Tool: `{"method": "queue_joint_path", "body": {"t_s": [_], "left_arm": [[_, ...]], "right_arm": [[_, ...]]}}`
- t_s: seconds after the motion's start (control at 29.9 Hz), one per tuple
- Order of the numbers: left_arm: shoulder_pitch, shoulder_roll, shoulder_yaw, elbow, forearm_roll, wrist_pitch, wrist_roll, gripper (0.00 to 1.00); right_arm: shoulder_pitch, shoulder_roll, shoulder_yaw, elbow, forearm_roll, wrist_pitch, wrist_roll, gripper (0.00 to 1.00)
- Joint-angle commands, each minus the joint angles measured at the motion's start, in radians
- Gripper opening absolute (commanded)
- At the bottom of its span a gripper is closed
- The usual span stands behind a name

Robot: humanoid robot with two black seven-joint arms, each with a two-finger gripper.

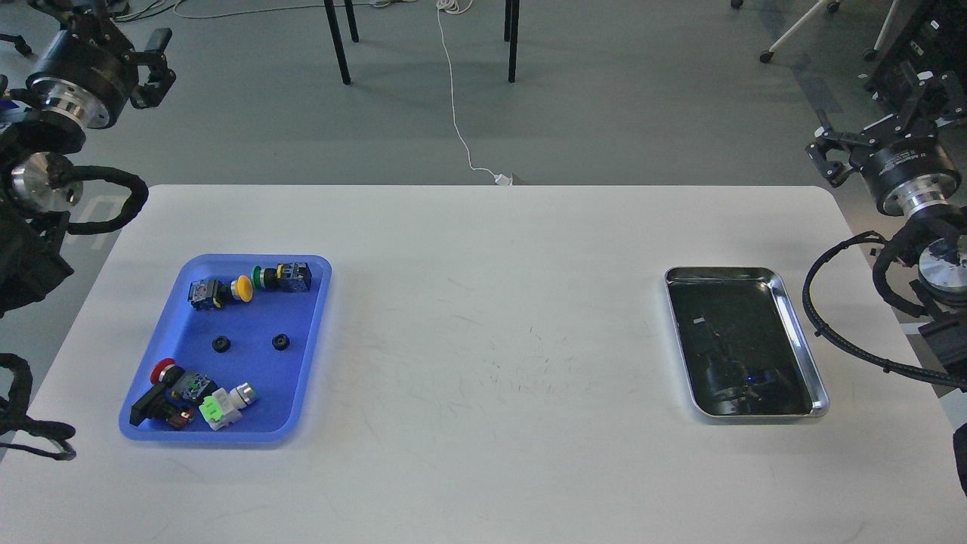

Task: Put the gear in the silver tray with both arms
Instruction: 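Raise the left arm and swing it over the blue tray, then lower the left hand into the blue tray toward a black gear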

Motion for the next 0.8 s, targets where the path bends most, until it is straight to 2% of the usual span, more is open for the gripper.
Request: {"method": "queue_joint_path", "body": {"t_s": [0.0, 0.07, 0.23, 0.37, 0.47, 0.57, 0.64, 0.77], "left_arm": [[0.003, 0.143, 0.06, -0.149, 0.118, 0.0, -0.002, 0.98], [0.013, 0.241, 0.071, -0.299, 0.179, 0.0, -0.002, 0.98], [0.048, 0.476, 0.077, -0.77, 0.36, 0.0, -0.002, 0.98], [0.108, 0.552, 0.078, -1.062, 0.584, 0.0, -0.002, 0.96], [0.154, 0.555, 0.08, -1.153, 0.852, 0.0, -0.007, 0.95], [0.209, 0.543, 0.08, -1.161, 1.093, 0.013, -0.01, 0.95], [0.242, 0.541, 0.082, -1.159, 1.251, 0.068, -0.014, 0.94], [0.321, 0.542, 0.091, -1.142, 1.518, 0.169, -0.051, 0.9]], "right_arm": [[-0.017, -0.006, -0.002, -0.002, 0.0, 0.0, 0.001, 0.99], [-0.017, -0.016, -0.002, -0.002, 0.0, 0.0, 0.001, 0.99], [-0.017, -0.016, 0.001, 0.0, 0.0, 0.0, 0.001, 0.99], [-0.017, -0.016, 0.004, 0.0, 0.0, 0.0, 0.003, 0.99], [-0.02, -0.017, 0.004, -0.002, 0.0, 0.0, 0.003, 0.99], [-0.037, -0.019, 0.006, -0.002, 0.0, 0.0, 0.003, 0.99], [-0.042, -0.029, 0.006, -0.002, 0.0, 0.0, 0.008, 0.99], [-0.054, -0.042, 0.006, -0.002, 0.0, 0.0, 0.009, 0.99]]}}
